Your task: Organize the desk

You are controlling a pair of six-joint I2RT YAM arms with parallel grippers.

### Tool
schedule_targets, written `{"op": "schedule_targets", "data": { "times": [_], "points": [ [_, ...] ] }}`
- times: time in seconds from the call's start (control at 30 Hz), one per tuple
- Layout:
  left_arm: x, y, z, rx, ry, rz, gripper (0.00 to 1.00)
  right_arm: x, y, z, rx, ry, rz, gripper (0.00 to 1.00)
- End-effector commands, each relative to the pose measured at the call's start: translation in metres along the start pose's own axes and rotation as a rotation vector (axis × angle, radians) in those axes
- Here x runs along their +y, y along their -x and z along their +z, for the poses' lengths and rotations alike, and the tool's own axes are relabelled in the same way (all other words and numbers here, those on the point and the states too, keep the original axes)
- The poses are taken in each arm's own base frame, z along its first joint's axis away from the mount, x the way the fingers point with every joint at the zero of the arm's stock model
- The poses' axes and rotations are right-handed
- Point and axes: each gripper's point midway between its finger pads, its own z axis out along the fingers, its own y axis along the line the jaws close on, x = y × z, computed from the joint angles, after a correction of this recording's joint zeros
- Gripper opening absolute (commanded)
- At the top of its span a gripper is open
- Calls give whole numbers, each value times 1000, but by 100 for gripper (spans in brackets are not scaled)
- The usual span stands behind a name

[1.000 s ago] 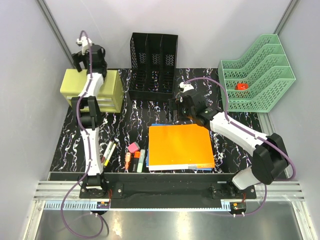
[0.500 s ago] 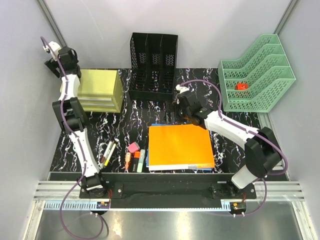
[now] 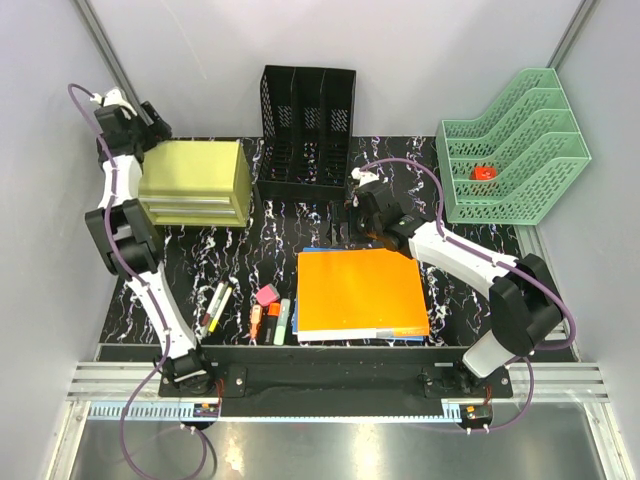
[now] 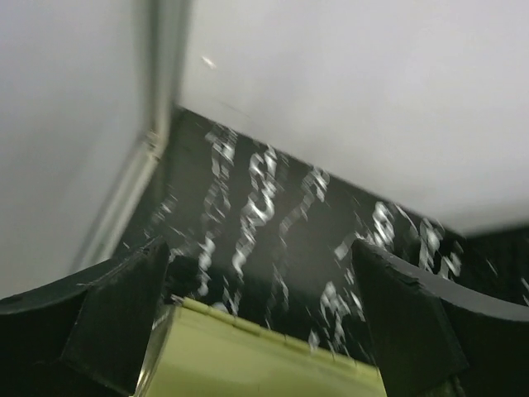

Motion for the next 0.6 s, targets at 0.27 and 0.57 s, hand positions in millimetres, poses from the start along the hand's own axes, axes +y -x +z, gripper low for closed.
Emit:
{"op": "schedule_targets", "data": {
  "times": [0.27, 0.57],
  "points": [
    [-58, -148, -119, 534, -360, -48, 88, 12, 33, -1, -119, 12, 18, 100],
    [-55, -175, -176, 603, -356, 18, 88, 74, 104, 57, -179, 176, 103, 100]
  ]
}}
